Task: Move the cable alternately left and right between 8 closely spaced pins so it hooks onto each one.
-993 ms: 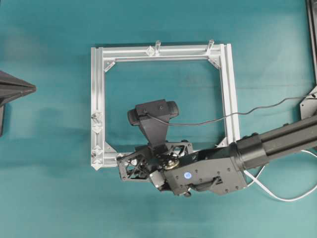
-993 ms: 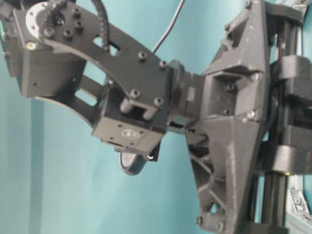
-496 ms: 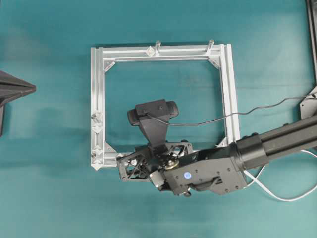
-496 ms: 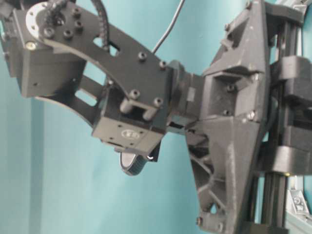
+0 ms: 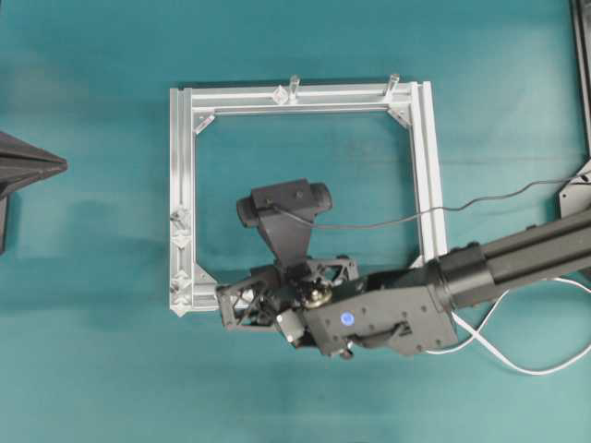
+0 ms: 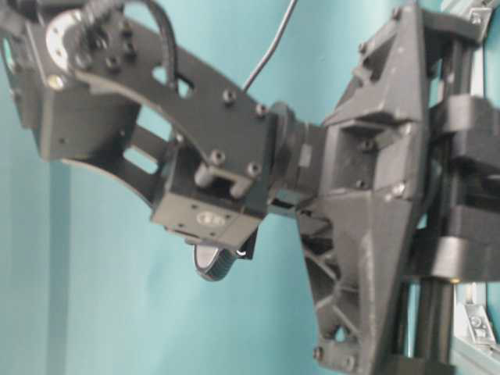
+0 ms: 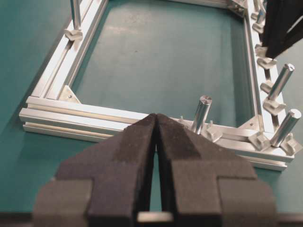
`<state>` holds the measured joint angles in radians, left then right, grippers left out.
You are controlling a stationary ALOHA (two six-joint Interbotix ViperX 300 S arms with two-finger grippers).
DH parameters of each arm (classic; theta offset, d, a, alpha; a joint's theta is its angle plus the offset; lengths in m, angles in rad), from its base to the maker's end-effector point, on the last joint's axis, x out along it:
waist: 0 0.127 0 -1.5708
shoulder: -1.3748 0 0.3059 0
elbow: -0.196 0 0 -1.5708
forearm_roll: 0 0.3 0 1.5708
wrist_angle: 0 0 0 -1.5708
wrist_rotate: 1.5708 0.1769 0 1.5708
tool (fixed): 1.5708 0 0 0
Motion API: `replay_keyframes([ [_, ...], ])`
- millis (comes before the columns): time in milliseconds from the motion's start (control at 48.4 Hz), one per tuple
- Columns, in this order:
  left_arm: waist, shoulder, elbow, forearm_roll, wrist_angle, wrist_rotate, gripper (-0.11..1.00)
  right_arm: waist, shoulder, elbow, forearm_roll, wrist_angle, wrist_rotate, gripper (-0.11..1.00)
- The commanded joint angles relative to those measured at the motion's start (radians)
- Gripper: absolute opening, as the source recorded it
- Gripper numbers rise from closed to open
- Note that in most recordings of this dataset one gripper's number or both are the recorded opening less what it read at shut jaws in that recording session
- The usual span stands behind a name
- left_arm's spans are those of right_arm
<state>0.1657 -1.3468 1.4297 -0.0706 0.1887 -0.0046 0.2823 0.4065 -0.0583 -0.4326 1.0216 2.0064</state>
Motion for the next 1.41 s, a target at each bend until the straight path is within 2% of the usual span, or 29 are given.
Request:
replay_keyframes([
  [0,-0.002,0.011,-0.011,0.003,-0.009,-0.008,0.0,-0.012,-0.021,-0.006,-0.005,0.002,-0.014,0.14],
  [393,-0.002,0.011,-0.011,0.003,-0.011,-0.008,0.0,-0.101,-0.021,-0.003,-0.005,-0.008,-0.133,0.14],
  [579,-0.002,0.011,-0.011,0.003,-0.011,-0.008,0.0,-0.138,-0.021,-0.005,-0.005,-0.052,-0.181,0.14],
  [972,-0.002,0.011,-0.011,0.003,-0.009,-0.008,0.0,-0.15,-0.006,-0.021,-0.005,-0.115,-0.186,0.14],
  [1385,-0.003,0.009,-0.012,0.003,-0.009,-0.008,0.0,-0.152,0.078,-0.144,-0.035,-0.149,-0.193,0.14],
])
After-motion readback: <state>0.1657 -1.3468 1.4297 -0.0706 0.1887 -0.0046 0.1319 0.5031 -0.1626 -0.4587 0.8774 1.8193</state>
